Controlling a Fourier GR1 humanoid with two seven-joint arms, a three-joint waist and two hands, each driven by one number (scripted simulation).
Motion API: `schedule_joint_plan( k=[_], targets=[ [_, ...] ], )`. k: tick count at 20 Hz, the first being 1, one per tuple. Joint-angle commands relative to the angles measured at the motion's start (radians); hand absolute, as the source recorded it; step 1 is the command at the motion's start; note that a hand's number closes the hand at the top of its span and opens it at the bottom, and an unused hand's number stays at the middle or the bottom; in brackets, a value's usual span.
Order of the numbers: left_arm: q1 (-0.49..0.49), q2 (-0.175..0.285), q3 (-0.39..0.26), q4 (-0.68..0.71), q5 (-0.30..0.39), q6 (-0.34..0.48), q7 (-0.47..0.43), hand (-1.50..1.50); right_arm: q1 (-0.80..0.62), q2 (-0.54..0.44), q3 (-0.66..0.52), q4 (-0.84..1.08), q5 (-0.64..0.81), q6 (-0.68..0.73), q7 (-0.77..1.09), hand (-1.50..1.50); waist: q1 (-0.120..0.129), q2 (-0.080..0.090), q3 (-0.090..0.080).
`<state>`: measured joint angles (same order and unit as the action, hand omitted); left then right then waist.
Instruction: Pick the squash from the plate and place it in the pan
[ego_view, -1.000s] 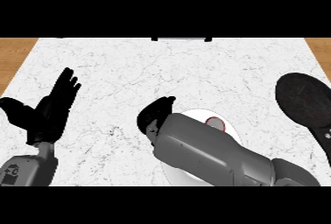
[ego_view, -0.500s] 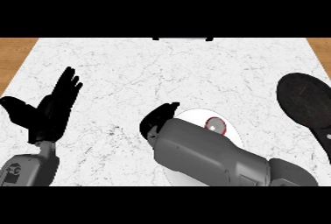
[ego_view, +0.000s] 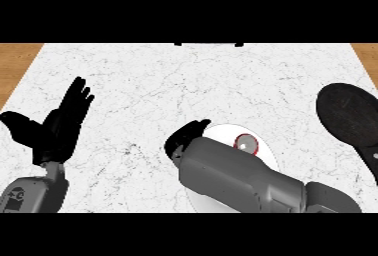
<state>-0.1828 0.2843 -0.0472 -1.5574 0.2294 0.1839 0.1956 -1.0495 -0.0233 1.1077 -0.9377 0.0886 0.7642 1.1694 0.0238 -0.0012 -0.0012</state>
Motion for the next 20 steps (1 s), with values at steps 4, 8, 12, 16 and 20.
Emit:
schedule_joint_plan(
  k=[4,8,12,16,20],
  targets=[
    [0.002,0.013,0.035,0.013,0.005,-0.018,0.006,0.00,0.054,0.022,0.027,0.023,0.033,-0.020,0.142,-1.50,-0.008,0.001,0.001],
    [0.009,-0.012,0.023,0.023,-0.017,-0.014,-0.028,0.00,0.124,0.022,0.037,0.027,0.113,-0.047,0.114,-1.50,-0.022,0.000,0.001],
    [-0.016,-0.027,0.025,0.013,-0.018,-0.007,0.004,0.00,0.103,0.022,-0.006,0.071,0.146,-0.035,0.046,-1.50,-0.016,0.002,0.001],
    [0.042,-0.005,0.046,-0.030,-0.009,-0.031,-0.008,0.00,0.137,0.022,-0.019,0.108,0.161,-0.060,0.036,-1.50,-0.010,0.002,0.001],
    [-0.007,-0.028,0.023,-0.003,-0.039,-0.021,0.020,0.00,0.179,0.022,0.009,0.092,0.223,-0.061,-0.074,1.50,-0.015,0.003,0.001]
  ],
)
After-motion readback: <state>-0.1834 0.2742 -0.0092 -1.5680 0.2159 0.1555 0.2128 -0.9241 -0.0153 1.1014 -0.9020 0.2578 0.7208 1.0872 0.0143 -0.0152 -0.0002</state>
